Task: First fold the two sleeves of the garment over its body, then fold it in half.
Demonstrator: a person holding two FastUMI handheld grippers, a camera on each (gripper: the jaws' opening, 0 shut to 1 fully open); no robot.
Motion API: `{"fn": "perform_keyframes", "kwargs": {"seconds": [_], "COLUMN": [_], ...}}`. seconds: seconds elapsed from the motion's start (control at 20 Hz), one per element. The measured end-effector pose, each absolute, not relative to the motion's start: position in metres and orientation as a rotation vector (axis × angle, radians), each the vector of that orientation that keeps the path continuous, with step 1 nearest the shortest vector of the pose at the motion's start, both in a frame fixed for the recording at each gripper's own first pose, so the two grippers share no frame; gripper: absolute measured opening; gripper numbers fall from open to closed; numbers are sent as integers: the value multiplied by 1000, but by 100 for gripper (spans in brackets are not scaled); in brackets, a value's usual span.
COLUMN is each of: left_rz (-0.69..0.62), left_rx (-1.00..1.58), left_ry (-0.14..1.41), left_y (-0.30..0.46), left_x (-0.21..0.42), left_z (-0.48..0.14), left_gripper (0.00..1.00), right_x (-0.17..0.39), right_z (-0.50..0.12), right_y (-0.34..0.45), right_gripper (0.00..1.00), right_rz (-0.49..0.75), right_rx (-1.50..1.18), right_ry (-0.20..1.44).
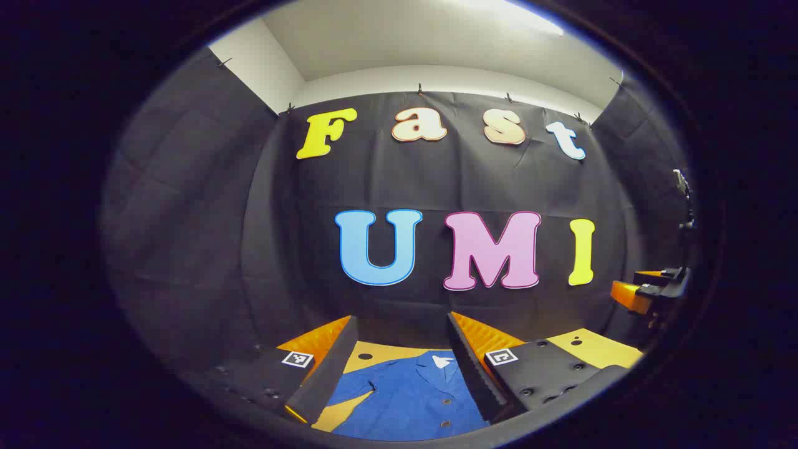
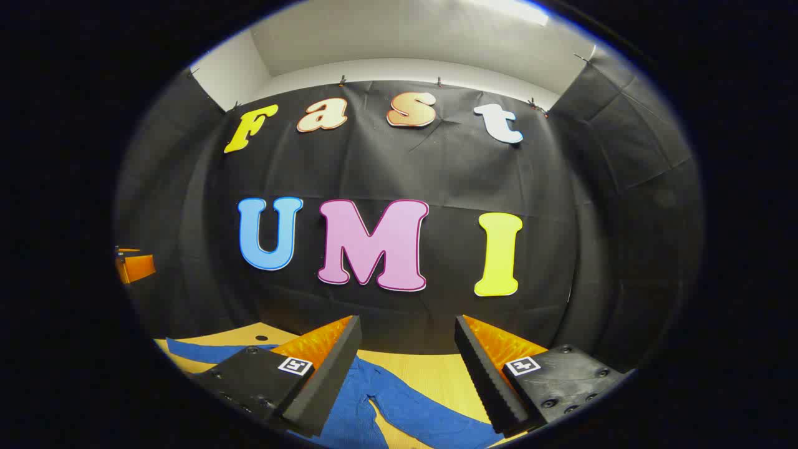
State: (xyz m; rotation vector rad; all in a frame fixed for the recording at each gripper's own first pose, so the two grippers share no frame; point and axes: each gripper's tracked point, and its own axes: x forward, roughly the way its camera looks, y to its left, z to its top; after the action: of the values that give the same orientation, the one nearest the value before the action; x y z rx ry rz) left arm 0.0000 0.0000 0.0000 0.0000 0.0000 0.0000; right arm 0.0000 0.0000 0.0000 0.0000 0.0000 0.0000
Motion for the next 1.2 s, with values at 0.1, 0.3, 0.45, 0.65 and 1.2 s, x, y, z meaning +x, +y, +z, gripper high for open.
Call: {"fn": "perform_keyframes", "kwargs": {"seconds": [0.1, 0.3, 0.45, 0.65, 1.2], "left_rz": [9, 12, 11, 6, -41], "left_rx": [7, 9, 15, 21, -21], "left_ry": [-6, -8, -12, -9, -18], "left_y": [3, 3, 2, -1, -11], "left_x": [-2, -3, -5, -10, 3], "left_z": [2, 4, 7, 4, -4], "left_gripper": [82, 83, 83, 82, 83], "right_x": [3, 4, 1, -3, -30], "right_z": [4, 3, 1, 1, 2], "right_y": [2, 2, 3, 3, -4], "right_gripper": [96, 96, 96, 96, 96], "right_rz": [4, 7, 13, 13, 9], "right_rx": [12, 11, 8, -8, -58], "right_ry": [-11, -16, -9, -19, -8]}}
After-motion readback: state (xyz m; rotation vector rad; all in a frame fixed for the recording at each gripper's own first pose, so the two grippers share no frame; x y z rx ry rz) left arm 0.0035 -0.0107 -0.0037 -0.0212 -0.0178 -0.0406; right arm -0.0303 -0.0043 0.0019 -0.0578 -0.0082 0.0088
